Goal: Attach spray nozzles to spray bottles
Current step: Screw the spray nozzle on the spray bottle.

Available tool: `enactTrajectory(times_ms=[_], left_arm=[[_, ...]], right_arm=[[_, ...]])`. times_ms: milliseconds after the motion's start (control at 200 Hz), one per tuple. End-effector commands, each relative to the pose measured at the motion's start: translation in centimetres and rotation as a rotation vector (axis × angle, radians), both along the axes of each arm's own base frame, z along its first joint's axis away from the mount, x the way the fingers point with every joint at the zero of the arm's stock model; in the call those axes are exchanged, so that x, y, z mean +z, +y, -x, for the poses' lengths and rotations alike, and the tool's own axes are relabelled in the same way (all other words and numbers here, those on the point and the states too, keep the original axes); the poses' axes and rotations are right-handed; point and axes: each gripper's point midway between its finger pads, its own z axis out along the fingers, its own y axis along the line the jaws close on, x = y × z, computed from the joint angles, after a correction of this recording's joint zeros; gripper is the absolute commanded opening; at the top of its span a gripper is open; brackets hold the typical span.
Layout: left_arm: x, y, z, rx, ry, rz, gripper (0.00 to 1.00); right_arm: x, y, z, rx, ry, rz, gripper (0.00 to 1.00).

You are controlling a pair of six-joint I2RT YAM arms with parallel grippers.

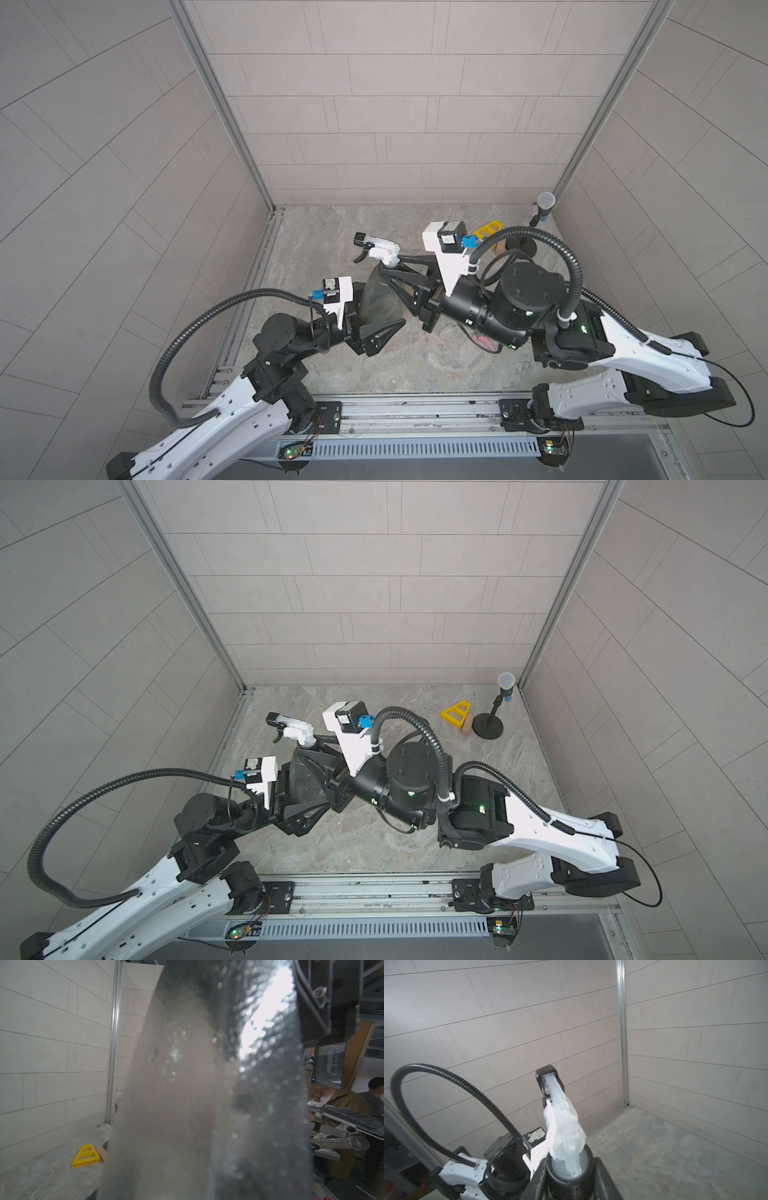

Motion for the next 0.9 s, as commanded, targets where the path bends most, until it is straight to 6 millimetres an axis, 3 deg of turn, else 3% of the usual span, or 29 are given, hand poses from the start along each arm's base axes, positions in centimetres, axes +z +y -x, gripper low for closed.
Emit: enactTrajectory(times_ms=[0, 140, 275, 400, 500, 645, 896], left_arm=[[0.7, 1.0, -2.3, 0.136, 0.034, 0.028, 0.0], [0.6, 1.1, -2.2, 0.133, 0.038, 0.031, 0.0], [0.8, 1.2, -1.9, 0.126, 0.032, 0.038, 0.0], [1.1, 1.1, -1.3, 0.091, 0.027, 0.047, 0.0], [1.3, 1.1, -0.8, 0.069, 0.021, 0.054, 0.0], [1.3, 0.9, -0.4, 0.034, 0.02, 0.061, 0.0], [1.5, 0.8, 0.5, -0.016, 0.016, 0.081, 0.0]], right_arm=[[-4.6, 4.4, 1.6, -0.007, 0.078, 0.07, 0.24], [-3.6, 4.0, 1.6, -0.013, 0.053, 0.072, 0.34], [-1.7, 0.9, 1.8, -0.001, -0.017, 0.06, 0.5], [0.5, -3.0, 2.3, 0.067, -0.069, 0.037, 0.58], [1.9, -5.0, 2.4, 0.207, -0.068, 0.004, 0.64], [2.7, -5.1, 2.7, 0.452, -0.042, -0.011, 0.69], [3.5, -6.5, 1.5, 0.462, -0.124, -0.002, 0.75]])
